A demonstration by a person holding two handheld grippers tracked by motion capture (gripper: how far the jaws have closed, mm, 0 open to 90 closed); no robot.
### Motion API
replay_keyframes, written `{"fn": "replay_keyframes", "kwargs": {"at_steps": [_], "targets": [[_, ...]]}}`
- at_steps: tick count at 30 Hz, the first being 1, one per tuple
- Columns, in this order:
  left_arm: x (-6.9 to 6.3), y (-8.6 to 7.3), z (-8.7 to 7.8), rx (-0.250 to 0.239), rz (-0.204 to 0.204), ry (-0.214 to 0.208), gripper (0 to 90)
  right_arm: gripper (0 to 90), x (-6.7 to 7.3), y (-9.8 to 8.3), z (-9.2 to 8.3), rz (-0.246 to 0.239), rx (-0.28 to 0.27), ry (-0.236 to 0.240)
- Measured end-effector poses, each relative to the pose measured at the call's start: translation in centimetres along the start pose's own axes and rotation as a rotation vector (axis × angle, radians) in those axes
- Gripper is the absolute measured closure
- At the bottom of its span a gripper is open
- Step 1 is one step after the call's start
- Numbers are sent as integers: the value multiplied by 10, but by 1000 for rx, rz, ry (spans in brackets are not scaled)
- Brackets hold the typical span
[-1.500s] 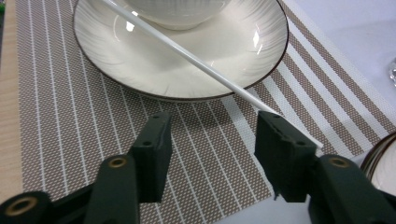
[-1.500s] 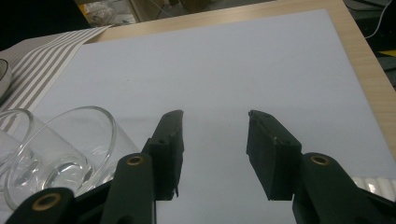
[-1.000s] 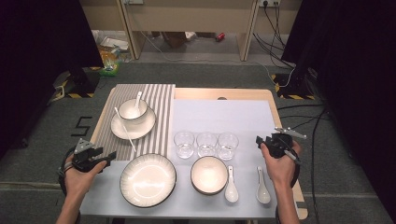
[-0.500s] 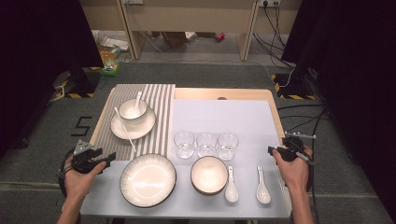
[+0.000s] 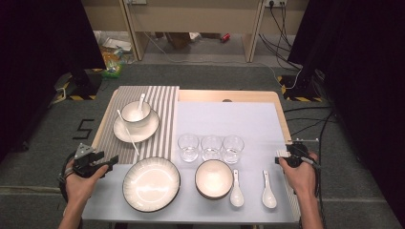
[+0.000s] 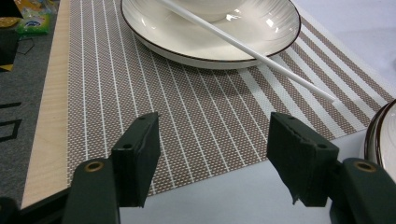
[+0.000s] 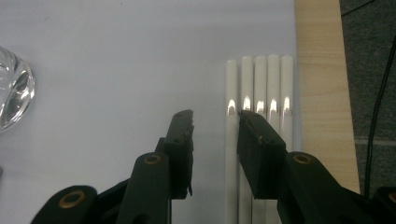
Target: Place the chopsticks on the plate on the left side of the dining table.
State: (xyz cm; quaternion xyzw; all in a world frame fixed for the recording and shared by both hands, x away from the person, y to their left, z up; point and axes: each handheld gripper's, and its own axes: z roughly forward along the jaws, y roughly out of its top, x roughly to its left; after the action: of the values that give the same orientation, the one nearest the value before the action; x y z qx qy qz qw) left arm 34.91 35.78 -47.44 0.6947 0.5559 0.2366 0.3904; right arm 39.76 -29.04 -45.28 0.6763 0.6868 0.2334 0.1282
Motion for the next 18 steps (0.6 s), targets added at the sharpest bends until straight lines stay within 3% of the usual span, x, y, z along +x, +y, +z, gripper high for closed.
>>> {"fn": "replay_keyframes", "kwargs": {"at_steps": [18], "targets": [[-3,0,1,-2,7,0,341,728,7,0,7,-44,70,-23]]}}
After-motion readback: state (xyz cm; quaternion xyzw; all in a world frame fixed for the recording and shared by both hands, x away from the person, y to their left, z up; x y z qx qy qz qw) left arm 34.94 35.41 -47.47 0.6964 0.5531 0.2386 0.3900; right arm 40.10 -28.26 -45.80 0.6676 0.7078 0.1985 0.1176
